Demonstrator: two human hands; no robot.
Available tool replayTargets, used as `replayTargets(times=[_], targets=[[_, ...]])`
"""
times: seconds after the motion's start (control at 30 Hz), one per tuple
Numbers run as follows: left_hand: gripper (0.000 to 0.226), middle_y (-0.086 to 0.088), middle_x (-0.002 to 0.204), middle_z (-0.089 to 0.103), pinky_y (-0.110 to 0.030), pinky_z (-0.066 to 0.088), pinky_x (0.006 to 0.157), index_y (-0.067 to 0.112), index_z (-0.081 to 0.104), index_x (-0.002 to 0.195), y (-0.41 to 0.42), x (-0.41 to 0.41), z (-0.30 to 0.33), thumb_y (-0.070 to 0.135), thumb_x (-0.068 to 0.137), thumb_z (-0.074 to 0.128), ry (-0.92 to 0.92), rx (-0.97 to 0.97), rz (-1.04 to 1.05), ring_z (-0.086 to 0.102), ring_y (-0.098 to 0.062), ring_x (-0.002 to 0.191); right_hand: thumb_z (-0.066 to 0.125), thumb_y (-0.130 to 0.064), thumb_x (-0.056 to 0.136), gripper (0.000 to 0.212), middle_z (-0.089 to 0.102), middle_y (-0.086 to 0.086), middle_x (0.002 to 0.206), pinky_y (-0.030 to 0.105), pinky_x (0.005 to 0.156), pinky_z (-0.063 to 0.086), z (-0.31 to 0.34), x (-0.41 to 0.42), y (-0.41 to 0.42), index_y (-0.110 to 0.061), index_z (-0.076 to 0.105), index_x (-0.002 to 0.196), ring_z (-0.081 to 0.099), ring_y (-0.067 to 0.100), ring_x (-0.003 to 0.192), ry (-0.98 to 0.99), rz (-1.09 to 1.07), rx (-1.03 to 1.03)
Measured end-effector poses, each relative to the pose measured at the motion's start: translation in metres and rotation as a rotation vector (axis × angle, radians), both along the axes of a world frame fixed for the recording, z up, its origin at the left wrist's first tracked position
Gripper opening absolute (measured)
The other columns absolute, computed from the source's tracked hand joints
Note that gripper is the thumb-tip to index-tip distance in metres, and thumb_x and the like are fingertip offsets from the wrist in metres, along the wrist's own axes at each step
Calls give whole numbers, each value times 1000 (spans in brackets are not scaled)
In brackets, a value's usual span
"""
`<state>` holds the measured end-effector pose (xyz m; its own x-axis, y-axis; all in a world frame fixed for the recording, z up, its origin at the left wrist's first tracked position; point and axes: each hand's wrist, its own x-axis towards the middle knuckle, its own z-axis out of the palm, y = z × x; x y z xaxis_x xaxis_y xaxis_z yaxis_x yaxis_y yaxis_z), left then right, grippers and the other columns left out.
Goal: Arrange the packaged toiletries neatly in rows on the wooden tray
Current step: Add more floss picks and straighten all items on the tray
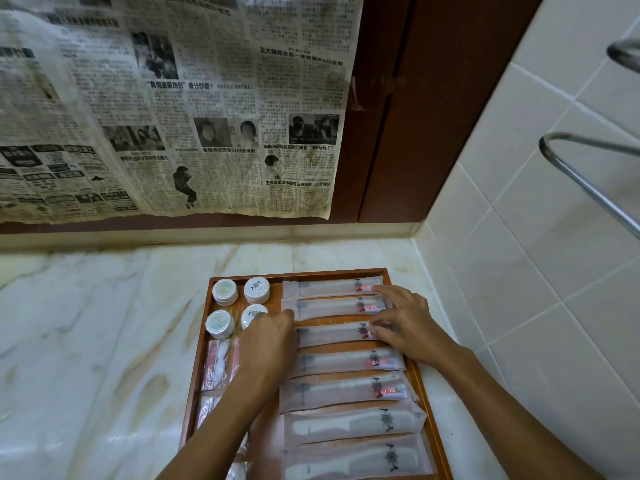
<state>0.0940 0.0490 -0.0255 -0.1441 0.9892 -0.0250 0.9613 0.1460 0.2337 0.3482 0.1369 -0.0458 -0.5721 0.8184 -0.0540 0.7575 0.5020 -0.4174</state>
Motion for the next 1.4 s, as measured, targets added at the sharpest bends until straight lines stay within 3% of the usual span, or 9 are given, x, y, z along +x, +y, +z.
replayTargets(times=[0.23,0.33,0.4,0.5,0.6,0.83,1.2,1.4], targets=[[21,-2,93,71,-32,55,65,17,70,96,-14,-5,-4,24,93,50,-90,110,-17,65,-19,80,65,-35,90,24,42,-6,147,43,112,14,0,10,-11,-33,71,113,30,13,138,123,-41,91],[15,-2,88,73,-23,47,59,17,74,92,-25,-9,-5,20,88,59,-149,136,-10,67,-19,78,66,-33,89,27,41,-10,145,41,111,15,-2,14,-24,-31,69,116,29,5,134,162,-80,92],[14,-1,85,74,-22,45,60,17,75,91,-32,-9,-6,19,87,61,-186,146,-10,68,-18,76,67,-29,90,25,47,-6,143,41,111,18,-6,17,-34,-28,70,114,37,9,132,148,-103,77],[17,1,81,73,-28,50,62,18,74,85,-40,-6,-10,25,88,59,-210,117,5,66,-16,74,70,-25,87,22,60,-3,122,39,104,29,-10,17,-51,-26,72,110,52,18,116,106,-101,112],[26,3,79,70,-28,51,65,22,70,84,-43,-3,-13,40,92,53,-221,74,40,62,-10,71,70,-27,87,21,63,-5,105,34,93,34,-10,15,-63,-27,73,108,55,17,101,66,-81,148],[30,-2,81,68,-28,33,55,19,65,83,-36,4,-14,47,89,55,-97,32,55,62,-19,75,59,-34,94,24,62,-8,110,28,91,25,-4,11,-66,-29,72,114,49,14,109,-23,-16,111],[22,0,81,67,-23,32,53,20,65,85,-32,4,-14,42,86,62,-125,15,42,56,-13,68,55,-41,95,27,58,-12,117,30,99,26,3,0,-56,-31,68,116,43,9,114,-108,66,72],[21,1,83,68,-21,41,58,20,66,88,-31,3,-16,40,87,62,-153,24,31,60,-13,72,52,-41,96,29,58,-10,116,29,97,25,6,-5,-52,-29,68,116,41,10,113,-163,109,94]])
